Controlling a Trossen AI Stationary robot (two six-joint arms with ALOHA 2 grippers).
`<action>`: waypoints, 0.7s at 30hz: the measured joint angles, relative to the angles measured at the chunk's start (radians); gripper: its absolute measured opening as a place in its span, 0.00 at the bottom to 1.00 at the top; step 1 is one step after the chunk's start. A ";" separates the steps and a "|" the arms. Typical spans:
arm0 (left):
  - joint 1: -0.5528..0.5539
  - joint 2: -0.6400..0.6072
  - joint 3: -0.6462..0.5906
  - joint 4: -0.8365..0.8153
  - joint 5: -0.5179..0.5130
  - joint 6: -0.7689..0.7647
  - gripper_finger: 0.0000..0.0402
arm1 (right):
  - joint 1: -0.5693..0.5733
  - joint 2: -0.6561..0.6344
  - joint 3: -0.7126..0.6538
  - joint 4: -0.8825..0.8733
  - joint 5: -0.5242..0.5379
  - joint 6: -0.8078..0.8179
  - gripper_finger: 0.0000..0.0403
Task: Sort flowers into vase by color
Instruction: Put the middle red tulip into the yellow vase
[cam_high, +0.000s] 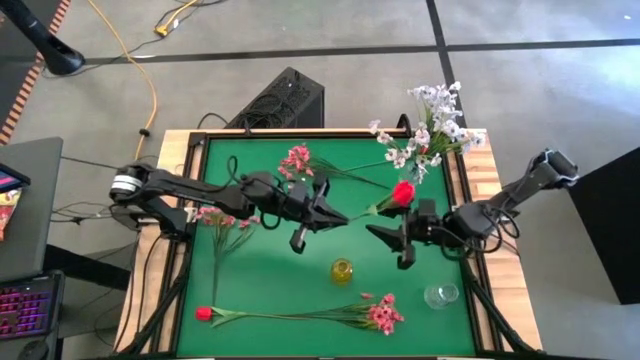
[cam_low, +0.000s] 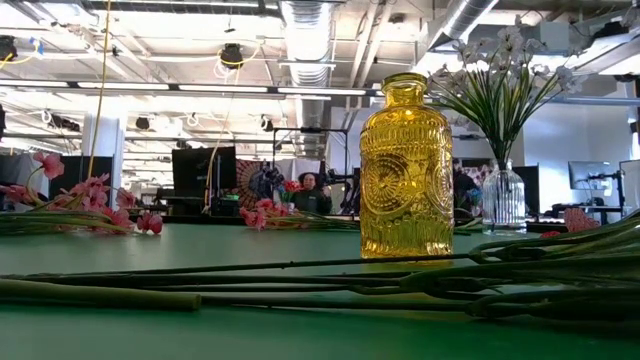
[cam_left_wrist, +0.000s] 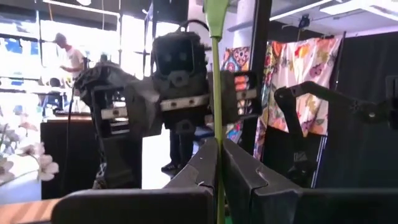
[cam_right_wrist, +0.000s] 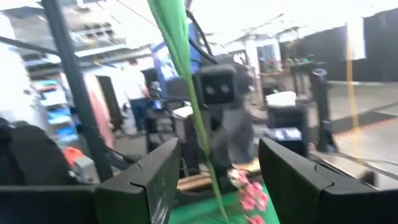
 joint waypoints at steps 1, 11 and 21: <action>0.000 0.003 0.000 -0.001 0.000 -0.007 0.00 | -0.007 0.006 0.000 0.018 -0.023 0.000 0.61; 0.000 0.003 0.000 -0.024 -0.014 -0.001 0.00 | -0.070 0.059 0.002 0.105 -0.059 -0.001 0.61; 0.000 0.003 0.000 -0.046 -0.040 0.002 0.00 | -0.086 0.065 0.002 0.129 -0.059 0.000 0.42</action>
